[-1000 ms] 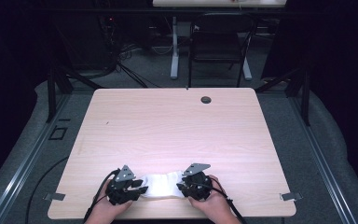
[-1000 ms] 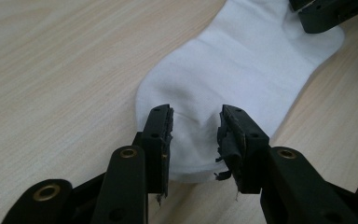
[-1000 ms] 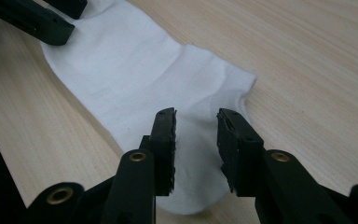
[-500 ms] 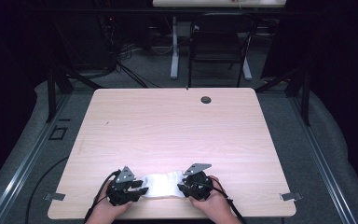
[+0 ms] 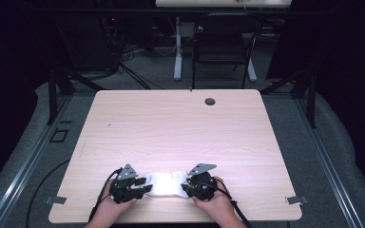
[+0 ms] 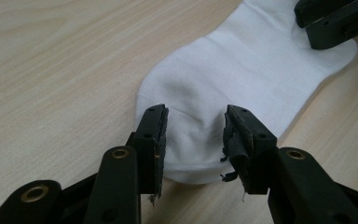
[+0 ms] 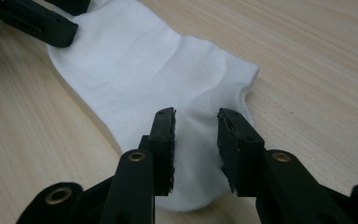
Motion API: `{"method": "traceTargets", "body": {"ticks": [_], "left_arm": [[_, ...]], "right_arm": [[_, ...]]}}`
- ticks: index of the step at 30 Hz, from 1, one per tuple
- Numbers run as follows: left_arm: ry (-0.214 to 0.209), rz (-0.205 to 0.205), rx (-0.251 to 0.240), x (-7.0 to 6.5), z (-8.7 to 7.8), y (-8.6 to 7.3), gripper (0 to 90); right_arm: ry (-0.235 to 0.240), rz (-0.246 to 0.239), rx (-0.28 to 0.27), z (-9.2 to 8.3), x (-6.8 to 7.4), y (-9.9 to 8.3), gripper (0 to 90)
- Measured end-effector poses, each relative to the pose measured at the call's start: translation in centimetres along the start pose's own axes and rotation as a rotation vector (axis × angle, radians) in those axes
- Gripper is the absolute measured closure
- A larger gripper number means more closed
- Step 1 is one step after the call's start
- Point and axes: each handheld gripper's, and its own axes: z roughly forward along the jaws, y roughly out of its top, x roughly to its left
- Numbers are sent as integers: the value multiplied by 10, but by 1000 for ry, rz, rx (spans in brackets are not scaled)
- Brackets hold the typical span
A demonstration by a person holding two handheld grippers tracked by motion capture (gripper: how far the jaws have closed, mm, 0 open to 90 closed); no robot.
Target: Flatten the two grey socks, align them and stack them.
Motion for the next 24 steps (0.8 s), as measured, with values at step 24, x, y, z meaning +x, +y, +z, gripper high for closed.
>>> {"method": "traceTargets", "body": {"ticks": [24], "left_arm": [[-9, -31, -32, 6, 5, 4, 548]], "right_arm": [[-9, 16, -29, 4, -5, 3, 627]]}}
